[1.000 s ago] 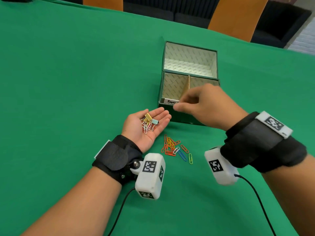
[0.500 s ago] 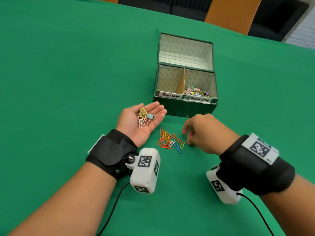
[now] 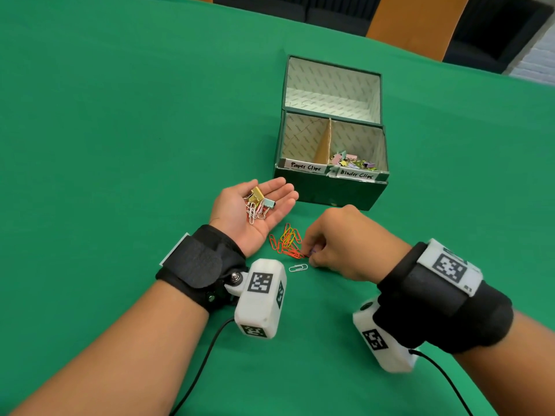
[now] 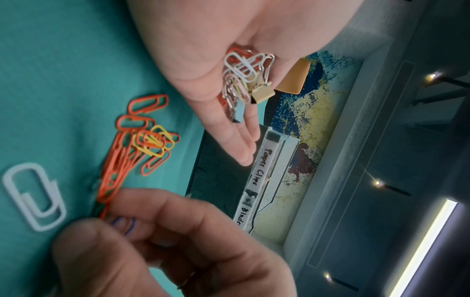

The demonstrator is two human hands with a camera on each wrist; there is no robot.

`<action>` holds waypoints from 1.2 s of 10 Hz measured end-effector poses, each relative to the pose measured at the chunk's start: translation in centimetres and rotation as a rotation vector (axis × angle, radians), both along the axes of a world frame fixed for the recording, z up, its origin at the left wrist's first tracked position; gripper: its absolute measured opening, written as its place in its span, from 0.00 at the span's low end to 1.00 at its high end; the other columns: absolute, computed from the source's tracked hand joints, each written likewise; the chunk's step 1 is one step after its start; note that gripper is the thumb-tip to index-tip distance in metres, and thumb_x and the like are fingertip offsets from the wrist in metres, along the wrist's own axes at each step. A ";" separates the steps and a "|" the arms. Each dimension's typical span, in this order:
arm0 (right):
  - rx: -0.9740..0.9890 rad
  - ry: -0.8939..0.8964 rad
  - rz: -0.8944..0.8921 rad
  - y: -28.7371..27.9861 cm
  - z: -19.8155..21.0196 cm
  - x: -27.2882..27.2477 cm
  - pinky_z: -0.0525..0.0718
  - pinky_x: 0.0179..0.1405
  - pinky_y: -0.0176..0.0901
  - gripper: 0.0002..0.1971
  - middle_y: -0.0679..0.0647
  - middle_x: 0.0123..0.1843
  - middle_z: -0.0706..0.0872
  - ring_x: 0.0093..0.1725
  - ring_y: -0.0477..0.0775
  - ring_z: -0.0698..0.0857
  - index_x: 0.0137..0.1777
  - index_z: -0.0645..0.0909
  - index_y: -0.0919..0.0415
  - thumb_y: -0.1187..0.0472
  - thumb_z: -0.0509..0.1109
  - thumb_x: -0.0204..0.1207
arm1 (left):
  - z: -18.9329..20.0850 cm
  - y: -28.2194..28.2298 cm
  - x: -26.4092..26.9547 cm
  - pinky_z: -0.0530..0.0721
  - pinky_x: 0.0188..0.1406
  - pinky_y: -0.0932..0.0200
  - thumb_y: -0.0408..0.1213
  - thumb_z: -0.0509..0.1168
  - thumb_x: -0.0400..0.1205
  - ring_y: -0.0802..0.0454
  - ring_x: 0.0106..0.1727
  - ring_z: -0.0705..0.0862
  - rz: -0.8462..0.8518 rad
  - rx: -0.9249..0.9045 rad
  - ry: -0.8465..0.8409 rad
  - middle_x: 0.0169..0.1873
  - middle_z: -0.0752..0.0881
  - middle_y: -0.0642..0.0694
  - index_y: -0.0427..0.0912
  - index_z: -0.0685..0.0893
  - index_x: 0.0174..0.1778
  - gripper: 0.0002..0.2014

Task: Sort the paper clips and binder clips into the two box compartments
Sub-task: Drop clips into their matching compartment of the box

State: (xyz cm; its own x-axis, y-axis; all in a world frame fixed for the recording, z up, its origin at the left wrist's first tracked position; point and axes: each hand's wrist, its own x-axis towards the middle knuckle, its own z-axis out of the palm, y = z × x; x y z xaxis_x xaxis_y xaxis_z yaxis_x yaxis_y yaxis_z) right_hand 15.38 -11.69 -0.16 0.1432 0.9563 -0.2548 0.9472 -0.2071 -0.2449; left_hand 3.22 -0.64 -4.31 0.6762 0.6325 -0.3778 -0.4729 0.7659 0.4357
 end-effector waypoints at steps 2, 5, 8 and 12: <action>-0.086 0.326 -0.146 0.6 0.8 2.2 0.88 0.37 0.39 0.04 0.52 0.30 0.90 0.26 0.45 0.85 0.36 0.89 0.58 0.68 0.79 0.65 | 0.0 0.0 -0.3 0.89 0.41 0.51 0.38 0.50 0.87 0.39 0.38 0.91 0.008 -0.008 -0.014 0.41 0.89 0.32 0.25 0.83 0.50 0.21; 0.609 0.290 -0.264 6.5 6.3 4.3 0.83 0.36 0.33 0.03 0.45 0.31 0.87 0.31 0.44 0.86 0.41 0.90 0.55 0.63 0.80 0.70 | 0.1 0.2 -0.2 0.90 0.41 0.51 0.38 0.50 0.87 0.39 0.39 0.91 0.017 -0.007 -0.002 0.42 0.89 0.31 0.25 0.83 0.50 0.21; 0.451 0.026 -0.117 7.3 5.4 2.1 0.78 0.48 0.35 0.11 0.51 0.49 0.92 0.49 0.48 0.86 0.53 0.90 0.55 0.51 0.70 0.80 | 0.3 0.7 -0.4 0.90 0.40 0.51 0.38 0.50 0.87 0.39 0.38 0.91 0.041 -0.002 -0.014 0.41 0.90 0.31 0.25 0.83 0.50 0.21; -0.063 -0.055 0.169 0.9 0.0 0.0 0.75 0.66 0.41 0.39 0.50 0.68 0.80 0.66 0.53 0.79 0.75 0.74 0.46 0.38 0.79 0.63 | 0.2 1.1 -0.7 0.91 0.38 0.54 0.39 0.49 0.88 0.41 0.37 0.91 0.074 0.031 -0.018 0.38 0.89 0.33 0.26 0.82 0.49 0.21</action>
State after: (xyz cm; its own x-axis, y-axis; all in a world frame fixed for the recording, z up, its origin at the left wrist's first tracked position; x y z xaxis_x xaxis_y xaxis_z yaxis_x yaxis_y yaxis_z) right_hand 15.42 -10.75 -0.12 -0.0030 0.9503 -0.3114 0.9813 -0.0570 -0.1836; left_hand 2.51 0.44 -4.15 0.6335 0.6924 -0.3453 -0.5360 0.7146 0.4494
